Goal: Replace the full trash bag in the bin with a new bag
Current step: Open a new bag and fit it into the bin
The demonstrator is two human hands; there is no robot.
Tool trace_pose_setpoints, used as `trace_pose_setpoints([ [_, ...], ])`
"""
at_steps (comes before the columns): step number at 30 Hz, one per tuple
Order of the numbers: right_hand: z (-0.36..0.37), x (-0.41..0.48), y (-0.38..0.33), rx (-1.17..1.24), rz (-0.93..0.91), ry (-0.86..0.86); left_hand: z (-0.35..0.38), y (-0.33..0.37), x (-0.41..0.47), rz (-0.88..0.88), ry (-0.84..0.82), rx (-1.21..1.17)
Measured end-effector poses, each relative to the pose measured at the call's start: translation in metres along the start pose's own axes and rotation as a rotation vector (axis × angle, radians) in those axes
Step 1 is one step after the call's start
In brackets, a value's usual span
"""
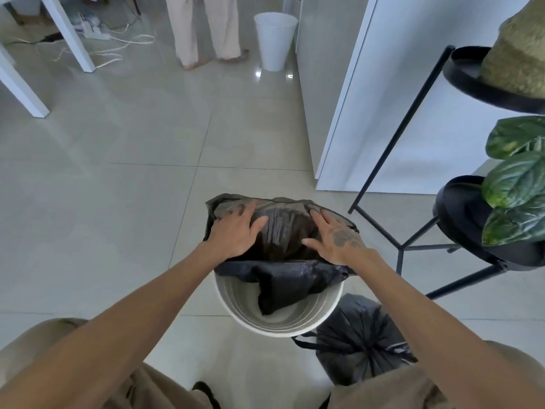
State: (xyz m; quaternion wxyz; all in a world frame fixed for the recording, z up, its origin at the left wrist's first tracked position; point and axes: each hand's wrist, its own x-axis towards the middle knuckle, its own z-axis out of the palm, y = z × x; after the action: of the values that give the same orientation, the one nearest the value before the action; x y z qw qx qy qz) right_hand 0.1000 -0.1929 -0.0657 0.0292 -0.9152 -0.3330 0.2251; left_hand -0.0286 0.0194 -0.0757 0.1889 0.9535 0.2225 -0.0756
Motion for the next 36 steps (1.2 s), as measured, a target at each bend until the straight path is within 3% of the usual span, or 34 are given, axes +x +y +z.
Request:
trace_pose_setpoints([
  [6,0.002,0.017,0.021,0.182,0.093,-0.118,-0.013,-0.01,0.022,0.058,-0.17,-0.167],
  [10,0.02,0.007,0.042,0.548,0.227,-0.305,-0.01,-0.039,0.023,-0.276,-0.324,-0.524],
  [13,0.034,-0.008,0.049,0.849,0.219,-0.317,0.003,-0.059,0.013,-0.383,-0.214,-0.804],
  [16,0.05,-0.022,0.043,0.912,0.159,-0.009,0.017,-0.062,-0.008,-0.362,0.083,-0.881],
  [18,0.061,-0.03,0.042,0.823,0.126,0.28,0.024,-0.063,-0.022,-0.352,0.238,-0.966],
  [21,0.076,-0.044,0.047,0.605,-0.003,0.533,0.026,-0.057,-0.043,-0.308,0.385,-0.995],
  [23,0.083,-0.055,0.048,0.403,-0.144,0.65,0.028,-0.056,-0.054,-0.208,0.434,-0.884],
  [27,0.086,-0.074,0.046,0.217,-0.317,0.758,0.032,-0.072,-0.073,0.187,0.501,-0.347],
  [31,0.087,-0.094,0.047,-0.042,-0.508,0.673,0.025,-0.074,-0.092,0.595,0.374,0.169],
  [36,0.091,-0.122,0.042,-0.116,-0.605,0.55,0.019,-0.068,-0.114,0.786,0.243,0.326],
])
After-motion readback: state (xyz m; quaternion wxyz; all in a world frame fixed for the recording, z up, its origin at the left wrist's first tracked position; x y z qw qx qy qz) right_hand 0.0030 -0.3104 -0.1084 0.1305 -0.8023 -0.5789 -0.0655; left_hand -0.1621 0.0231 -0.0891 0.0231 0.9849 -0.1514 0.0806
